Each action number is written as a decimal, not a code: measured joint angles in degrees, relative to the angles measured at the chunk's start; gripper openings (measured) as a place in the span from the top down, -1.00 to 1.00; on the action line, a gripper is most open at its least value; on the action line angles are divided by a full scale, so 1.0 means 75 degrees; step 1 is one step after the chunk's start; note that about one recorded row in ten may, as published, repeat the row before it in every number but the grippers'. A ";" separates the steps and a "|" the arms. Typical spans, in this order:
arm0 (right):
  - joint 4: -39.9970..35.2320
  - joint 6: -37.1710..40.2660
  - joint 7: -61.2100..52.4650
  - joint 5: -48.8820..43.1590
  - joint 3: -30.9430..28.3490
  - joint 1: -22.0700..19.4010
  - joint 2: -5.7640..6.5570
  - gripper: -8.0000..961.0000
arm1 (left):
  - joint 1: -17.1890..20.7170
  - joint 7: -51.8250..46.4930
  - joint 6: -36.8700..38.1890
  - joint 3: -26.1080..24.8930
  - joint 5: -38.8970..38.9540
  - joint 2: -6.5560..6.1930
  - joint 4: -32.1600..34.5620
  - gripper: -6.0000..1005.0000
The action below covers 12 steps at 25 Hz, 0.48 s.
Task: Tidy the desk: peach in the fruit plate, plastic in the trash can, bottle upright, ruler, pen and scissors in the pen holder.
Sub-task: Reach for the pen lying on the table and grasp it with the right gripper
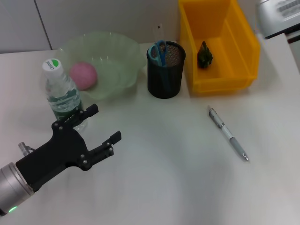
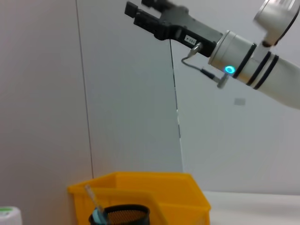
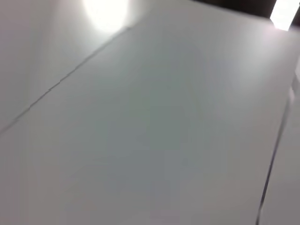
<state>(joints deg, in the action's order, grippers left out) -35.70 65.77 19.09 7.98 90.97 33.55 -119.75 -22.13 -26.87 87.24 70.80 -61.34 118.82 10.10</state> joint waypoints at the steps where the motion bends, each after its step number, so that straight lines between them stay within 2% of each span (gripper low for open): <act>1: -0.0027 -0.0139 -0.0843 0.0099 0.0149 -0.0059 -0.0001 -0.39 | 0.0000 0.0000 0.0000 0.0000 0.0000 0.0000 0.0000 -0.62; 2: -0.0093 -0.0245 -0.1447 0.0101 0.0226 -0.0123 -0.0001 -0.39 | 0.0010 -0.0008 -0.0003 0.0001 -0.0023 -0.0008 0.0007 -0.62; 3: -0.0421 -0.0670 -0.3172 -0.0044 0.0423 -0.0395 0.0027 -0.39 | 0.0015 -0.0078 -0.0008 0.0005 -0.0075 -0.0020 0.0017 -0.62; 4: -0.0421 -0.0670 -0.3172 -0.0044 0.0423 -0.0395 0.0027 -0.39 | 0.0015 -0.0078 -0.0008 0.0005 -0.0075 -0.0020 0.0017 -0.62; 7: -0.1292 -0.1620 -0.5437 -0.0941 0.0468 -0.0892 0.0075 -0.39 | 0.0017 -0.0276 -0.0045 0.0064 -0.0104 -0.0053 0.0023 -0.62; 8: -0.2137 -0.2421 -0.7141 -0.2206 0.0269 -0.1277 0.0086 -0.39 | 0.0019 -0.0332 -0.0099 0.0085 -0.0106 -0.0066 0.0028 -0.62; 9: -0.2137 -0.2421 -0.7141 -0.2206 0.0269 -0.1277 0.0086 -0.39 | 0.0019 -0.0332 -0.0099 0.0085 -0.0106 -0.0066 0.0028 -0.62; 10: -0.3113 -0.3257 -0.8981 -0.4096 0.0039 -0.1654 0.0083 -0.39 | 0.0020 -0.0336 -0.0123 0.0091 -0.0109 -0.0066 0.0032 -0.62; 11: -0.3113 -0.3257 -0.8981 -0.4096 0.0039 -0.1654 0.0083 -0.39 | 0.0020 -0.0337 -0.0126 0.0096 -0.0112 -0.0066 0.0033 -0.62; 12: -0.3678 -0.3712 -1.0186 -0.5231 -0.0039 -0.1843 0.0077 -0.39 | 0.0021 -0.0338 -0.0132 0.0104 -0.0115 -0.0067 0.0036 -0.62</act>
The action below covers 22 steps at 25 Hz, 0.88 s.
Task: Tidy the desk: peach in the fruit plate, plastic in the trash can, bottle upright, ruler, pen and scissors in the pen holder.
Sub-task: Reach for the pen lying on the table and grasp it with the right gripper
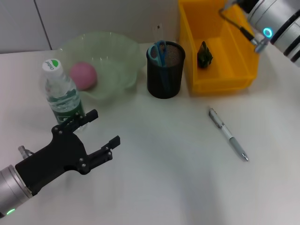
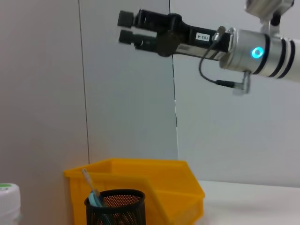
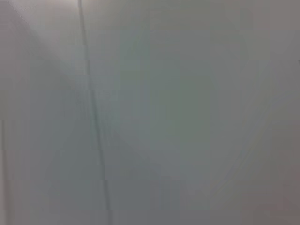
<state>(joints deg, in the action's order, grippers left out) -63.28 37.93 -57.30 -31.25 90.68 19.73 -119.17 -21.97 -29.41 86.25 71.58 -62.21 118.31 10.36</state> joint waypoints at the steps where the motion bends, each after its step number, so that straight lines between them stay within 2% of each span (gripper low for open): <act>1: -0.1127 -0.0598 -0.2409 -0.2433 -0.0116 -0.0357 0.0003 -0.39 | 0.0000 -0.0006 -0.0003 0.0002 -0.0002 -0.0001 0.0000 -0.62; 2: -0.1127 -0.0598 -0.2409 -0.2433 -0.0116 -0.0357 0.0003 -0.39 | 0.0000 -0.0020 -0.0007 0.0005 -0.0003 -0.0001 0.0001 -0.62; 5: -0.2492 -0.0484 -0.5992 -0.6019 -0.0648 -0.0612 -0.0002 -0.39 | -0.0013 -0.0135 -0.0025 0.0008 -0.0003 -0.0002 0.0001 -0.62; 6: -0.3023 0.0359 -0.8334 -0.8344 -0.1220 -0.0447 0.0004 -0.39 | -0.0028 -0.0164 -0.0039 0.0019 -0.0003 -0.0002 0.0001 -0.62; 7: -0.3023 0.0359 -0.8334 -0.8344 -0.1220 -0.0447 0.0004 -0.39 | -0.0028 -0.0164 -0.0039 0.0019 -0.0003 -0.0002 0.0001 -0.62; 8: -0.3206 0.1718 -1.0369 -1.0304 -0.1913 -0.0036 0.0035 -0.39 | -0.0029 -0.0167 -0.0044 0.0025 -0.0004 -0.0001 0.0001 -0.62; 9: -0.3202 0.2352 -1.1049 -1.0943 -0.2232 0.0175 0.0045 -0.39 | -0.0030 -0.0175 -0.0048 0.0035 -0.0004 -0.0002 0.0001 -0.62; 10: -0.3202 0.2352 -1.1049 -1.0943 -0.2232 0.0175 0.0045 -0.39 | -0.0032 -0.0180 -0.0050 0.0041 -0.0003 -0.0002 0.0007 -0.62; 11: -0.3157 0.3716 -1.2091 -1.1948 -0.2961 0.0713 0.0059 -0.39 | -0.0040 -0.0191 -0.0051 0.0051 -0.0003 -0.0002 0.0024 -0.62; 13: -0.3158 0.4914 -1.2629 -1.2692 -0.3533 0.1226 0.0071 -0.38 | -0.0052 -0.0198 -0.0054 0.0063 -0.0002 -0.0002 0.0050 -0.62; 14: -0.3158 0.4914 -1.2629 -1.2692 -0.3533 0.1226 0.0071 -0.38 | -0.0052 -0.0198 -0.0054 0.0063 -0.0002 -0.0002 0.0050 -0.62; 15: -0.3177 0.5524 -1.2843 -1.3056 -0.3792 0.1482 0.0086 -0.38 | -0.0059 -0.0200 -0.0054 0.0076 -0.0003 -0.0001 0.0073 -0.62; 16: -0.3177 0.6653 -1.3183 -1.3702 -0.4224 0.1940 0.0130 -0.38 | -0.0066 -0.0203 -0.0058 0.0086 -0.0002 -0.0001 0.0119 -0.62; 17: -0.3177 0.6653 -1.3183 -1.3702 -0.4224 0.1940 0.0130 -0.37 | -0.0066 -0.0203 -0.0058 0.0086 -0.0002 -0.0001 0.0119 -0.62; 18: -0.3162 0.7118 -1.3312 -1.3947 -0.4360 0.2128 0.0159 -0.37 | -0.0071 -0.0228 -0.0057 0.0097 -0.0003 0.0005 0.0180 -0.62; 21: -0.2767 0.8485 -1.3781 -1.4973 -0.4552 0.2854 0.0365 -0.37 | -0.0072 -0.0298 -0.0056 0.0134 -0.0003 0.0002 0.0229 -0.62; 22: -0.2767 0.8485 -1.3781 -1.4973 -0.4552 0.2854 0.0365 -0.37 | -0.0072 -0.0298 -0.0056 0.0134 -0.0003 0.0002 0.0229 -0.62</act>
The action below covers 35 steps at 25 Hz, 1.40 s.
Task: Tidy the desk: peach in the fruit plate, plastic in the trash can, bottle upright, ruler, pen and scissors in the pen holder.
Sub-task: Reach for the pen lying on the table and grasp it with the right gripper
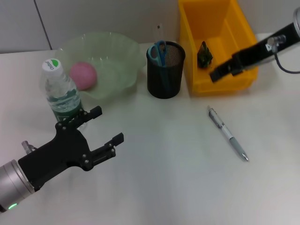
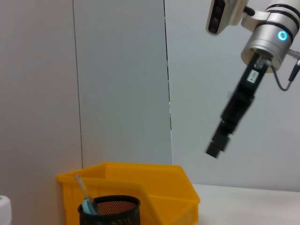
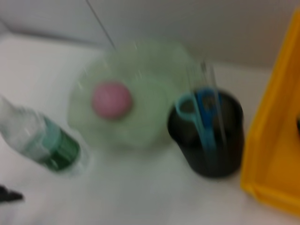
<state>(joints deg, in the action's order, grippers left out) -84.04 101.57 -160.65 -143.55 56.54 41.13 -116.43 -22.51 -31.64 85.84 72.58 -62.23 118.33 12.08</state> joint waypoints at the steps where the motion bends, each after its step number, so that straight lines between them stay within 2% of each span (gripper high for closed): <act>1: 0.0141 0.0163 -0.0043 -0.0207 -0.0005 0.0144 0.0032 -0.37 | 0.0000 -0.0007 0.0001 0.0007 0.0000 -0.0002 0.0010 -0.62; 6: 0.1320 0.0516 -0.0033 -0.1384 0.0059 0.0806 0.0113 -0.37 | 0.0017 -0.0010 0.0003 0.0037 0.0000 0.0003 0.0077 -0.62; 9: 0.2201 0.0206 0.0091 -0.2103 0.0147 0.1141 0.0097 -0.37 | 0.0003 -0.0011 0.0004 0.0038 0.0000 -0.0003 0.0077 -0.62; 26: 0.4615 -0.1194 0.0349 -0.2293 0.0619 0.1664 0.0061 -0.37 | -0.0056 -0.0176 -0.0056 0.0091 0.0000 -0.0003 0.0183 -0.62; 35: 0.5254 -0.1751 0.0251 -0.2430 0.0890 0.1835 -0.0018 -0.35 | -0.0057 -0.0176 -0.0188 0.0282 0.0000 -0.0013 0.0182 -0.62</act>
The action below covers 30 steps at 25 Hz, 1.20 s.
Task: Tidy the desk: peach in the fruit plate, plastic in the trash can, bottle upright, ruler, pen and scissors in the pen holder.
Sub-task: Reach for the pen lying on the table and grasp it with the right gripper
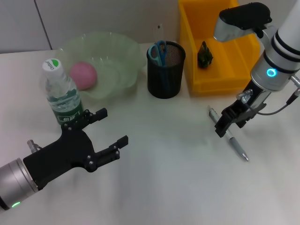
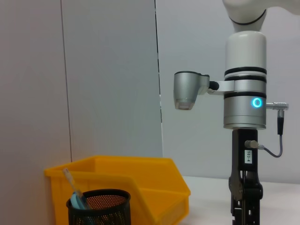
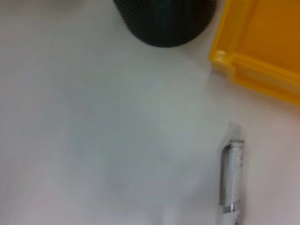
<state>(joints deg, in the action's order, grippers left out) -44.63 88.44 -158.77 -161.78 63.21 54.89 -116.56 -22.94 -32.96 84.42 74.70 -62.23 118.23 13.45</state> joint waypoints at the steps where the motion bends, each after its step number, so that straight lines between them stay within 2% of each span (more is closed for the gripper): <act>1: 0.0021 -0.0041 -0.0040 -0.0103 0.0005 0.0024 -0.0025 -0.35 | 0.0000 0.0000 0.0000 0.0000 0.0000 0.0000 0.0000 -0.62; 9: 0.0545 -0.0426 -0.0195 -0.0266 0.0003 0.0221 -0.0124 -0.33 | 0.0019 -0.0009 -0.0027 0.0068 0.0000 -0.0002 0.0000 -0.62; 28: 0.0800 -0.0680 -0.0287 -0.0412 0.0009 0.0310 -0.0160 -0.27 | 0.0059 -0.0011 -0.0030 0.0110 0.0000 -0.0010 0.0000 -0.62; 30: 0.0805 -0.0682 -0.0287 -0.0490 0.0009 0.0310 -0.0188 -0.04 | 0.0059 -0.0011 -0.0030 0.0119 0.0000 -0.0012 0.0004 -0.62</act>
<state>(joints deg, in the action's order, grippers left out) -38.60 83.32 -160.93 -165.45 63.28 57.22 -117.97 -22.50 -33.04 84.20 75.59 -62.23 118.14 13.48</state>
